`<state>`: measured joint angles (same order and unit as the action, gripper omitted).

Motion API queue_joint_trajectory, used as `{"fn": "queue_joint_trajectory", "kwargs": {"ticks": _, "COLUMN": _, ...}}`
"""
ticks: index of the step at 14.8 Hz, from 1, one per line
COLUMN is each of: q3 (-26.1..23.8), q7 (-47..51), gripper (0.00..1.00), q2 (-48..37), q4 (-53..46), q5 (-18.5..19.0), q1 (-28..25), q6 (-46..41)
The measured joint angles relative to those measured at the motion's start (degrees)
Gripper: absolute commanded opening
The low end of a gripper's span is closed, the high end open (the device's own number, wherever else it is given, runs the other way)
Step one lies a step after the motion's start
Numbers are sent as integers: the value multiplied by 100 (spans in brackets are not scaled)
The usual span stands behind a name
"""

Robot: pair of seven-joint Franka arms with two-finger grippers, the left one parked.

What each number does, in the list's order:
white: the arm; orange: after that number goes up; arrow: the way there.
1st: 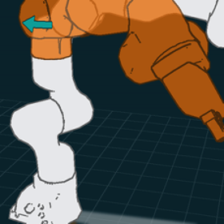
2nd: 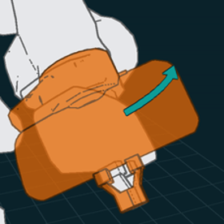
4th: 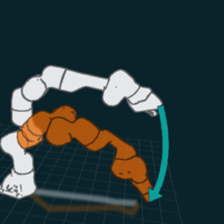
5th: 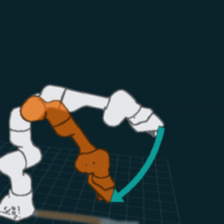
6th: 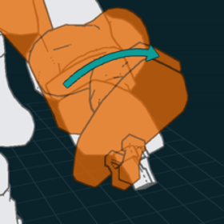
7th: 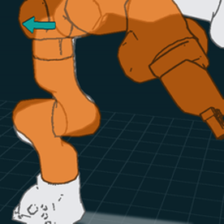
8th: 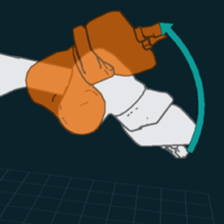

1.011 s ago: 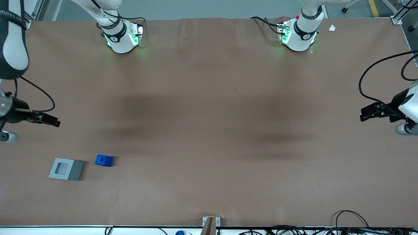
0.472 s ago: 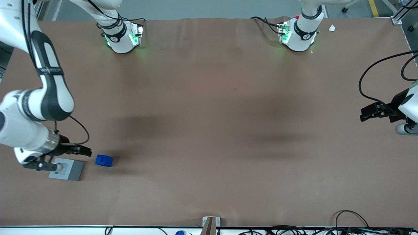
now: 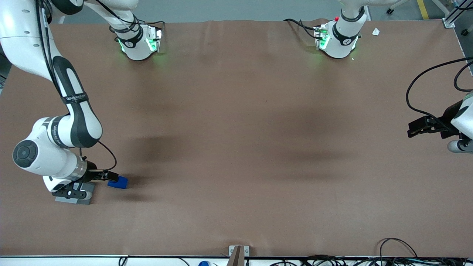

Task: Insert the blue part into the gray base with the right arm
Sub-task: 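Lower the open right gripper over the blue block, then close the right gripper on the blue block and lift it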

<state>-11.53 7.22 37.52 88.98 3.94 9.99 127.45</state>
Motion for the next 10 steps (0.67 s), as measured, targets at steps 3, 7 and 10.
{"fn": "queue_joint_trajectory", "kwargs": {"ticks": 3, "q3": 2, "q7": 40, "gripper": 100, "q2": 199, "q4": -26, "q5": 144, "q1": -29, "q6": 160}}
{"fn": "queue_joint_trajectory", "kwargs": {"ticks": 7, "q3": 6, "q7": 137, "gripper": 99, "q2": 432, "q4": -81, "q5": 171, "q1": -54, "q6": 455}}
{"fn": "queue_joint_trajectory", "kwargs": {"ticks": 10, "q3": 9, "q7": 147, "gripper": 83, "q2": 520, "q4": -95, "q5": 172, "q1": -66, "q6": 566}}
